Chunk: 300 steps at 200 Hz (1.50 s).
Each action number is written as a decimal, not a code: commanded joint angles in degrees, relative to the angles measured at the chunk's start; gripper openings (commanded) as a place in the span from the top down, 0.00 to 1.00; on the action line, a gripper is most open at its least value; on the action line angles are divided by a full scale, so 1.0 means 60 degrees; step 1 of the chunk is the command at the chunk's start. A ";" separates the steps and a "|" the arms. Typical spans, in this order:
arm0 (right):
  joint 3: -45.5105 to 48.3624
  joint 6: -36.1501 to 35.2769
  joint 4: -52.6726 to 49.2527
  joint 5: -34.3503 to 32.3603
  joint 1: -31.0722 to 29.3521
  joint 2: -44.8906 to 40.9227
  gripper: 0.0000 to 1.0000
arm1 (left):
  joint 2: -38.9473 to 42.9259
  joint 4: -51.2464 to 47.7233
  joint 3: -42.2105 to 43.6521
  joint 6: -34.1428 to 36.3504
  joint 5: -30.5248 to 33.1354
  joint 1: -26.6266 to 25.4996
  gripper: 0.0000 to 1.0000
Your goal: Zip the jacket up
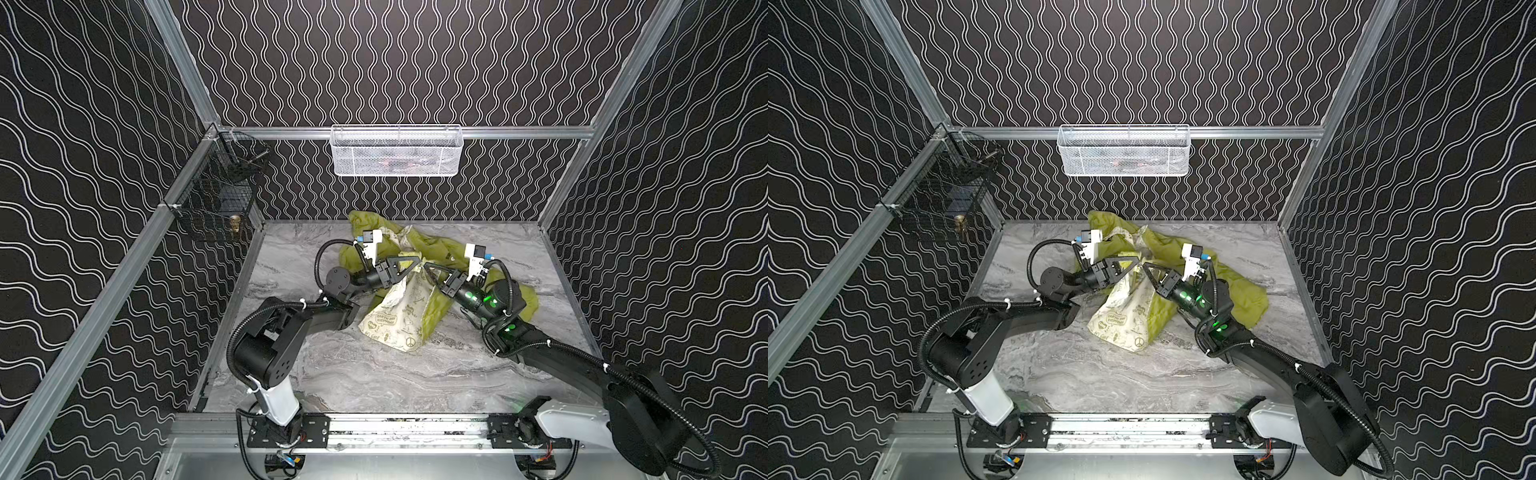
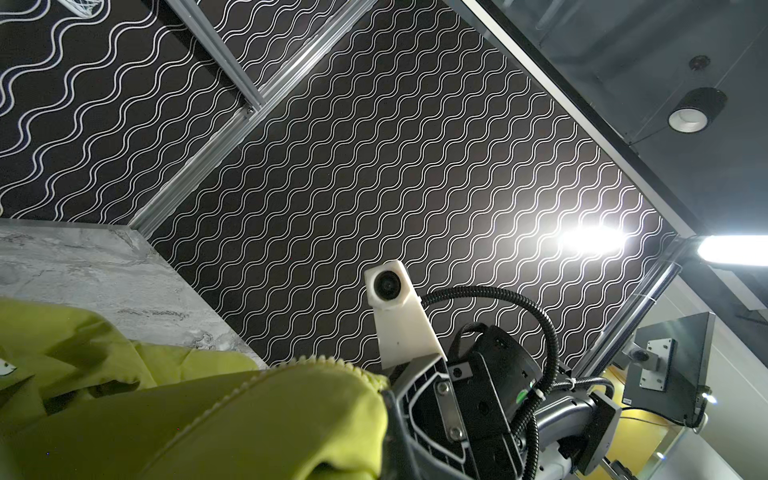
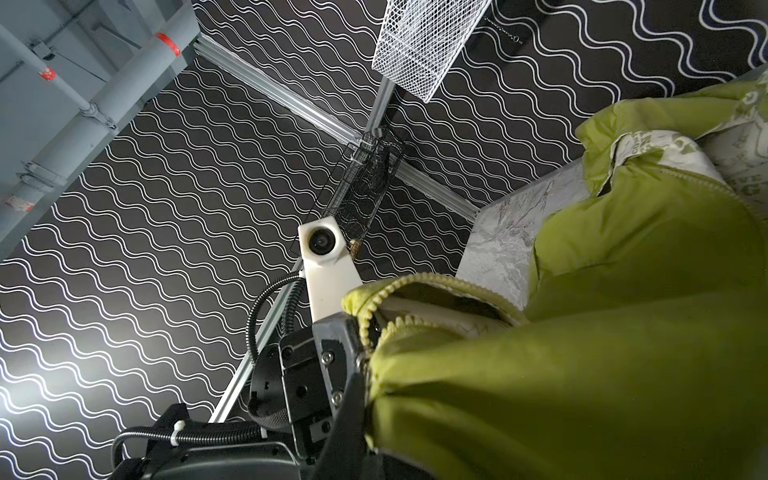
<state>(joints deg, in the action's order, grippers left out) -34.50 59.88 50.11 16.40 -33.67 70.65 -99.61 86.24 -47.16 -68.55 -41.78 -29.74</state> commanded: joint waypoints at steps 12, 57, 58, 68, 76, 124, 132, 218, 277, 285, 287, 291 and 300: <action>-0.0063 0.0016 0.0401 0.0236 0.0001 0.0084 1.00 | 0.0065 0.0409 -0.0020 0.0142 0.0096 0.0007 1.00; -0.0096 -0.0107 0.0336 0.0428 0.0000 0.0178 1.00 | -0.0008 0.0409 -0.0090 0.0044 0.0334 0.0018 1.00; -0.0103 -0.0114 0.0343 0.0429 -0.0006 0.0178 1.00 | -0.0009 0.0408 -0.0092 0.0044 0.0331 0.0011 1.00; -0.0096 -0.0135 0.0357 0.0479 -0.0015 0.0191 1.00 | -0.0024 0.0409 -0.0135 0.0022 0.0342 0.0008 1.00; -0.0095 -0.0179 0.0379 0.0489 -0.0017 0.0179 1.00 | -0.0056 0.0408 -0.0153 0.0013 0.0342 0.0008 1.00; -0.0011 -0.0430 0.0454 0.0372 -0.0163 0.0178 1.00 | -0.0165 0.0408 -0.0168 -0.0058 0.0522 0.0015 1.00; 0.0004 -0.0470 0.0446 0.0329 -0.0191 0.0180 1.00 | -0.0182 0.0408 -0.0181 -0.0059 0.0567 0.0006 1.00; 0.0240 -0.0678 0.0632 0.0295 -0.0321 0.0426 1.00 | -0.0245 0.0419 -0.0358 -0.0318 0.0681 0.0046 1.00; 0.0262 -0.0396 0.0485 0.0293 -0.0346 0.0513 1.00 | -0.0309 0.0400 -0.0105 -0.0373 0.0860 0.0055 1.00; 0.0198 -0.0239 0.0264 0.0228 -0.0325 0.0529 1.00 | -0.0303 0.0393 -0.0009 -0.0424 0.0918 0.0063 1.00; 0.0169 -0.0209 0.0204 0.0226 -0.0322 0.0540 1.00 | -0.0302 0.0389 0.0026 -0.0454 0.0940 0.0052 1.00; 0.0126 -0.0151 0.0107 0.0236 -0.0312 0.0575 1.00 | -0.0305 0.0390 0.0095 -0.0496 0.0996 0.0068 1.00; 0.0005 -0.0061 -0.0123 0.0293 -0.0305 0.0640 1.00 | -0.0331 0.0378 0.0258 -0.0606 0.1191 0.0067 1.00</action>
<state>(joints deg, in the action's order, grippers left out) -33.15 57.14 52.73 15.57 -35.46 73.84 -101.34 85.80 -47.11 -70.37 -38.70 -29.54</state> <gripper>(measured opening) 0.053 0.058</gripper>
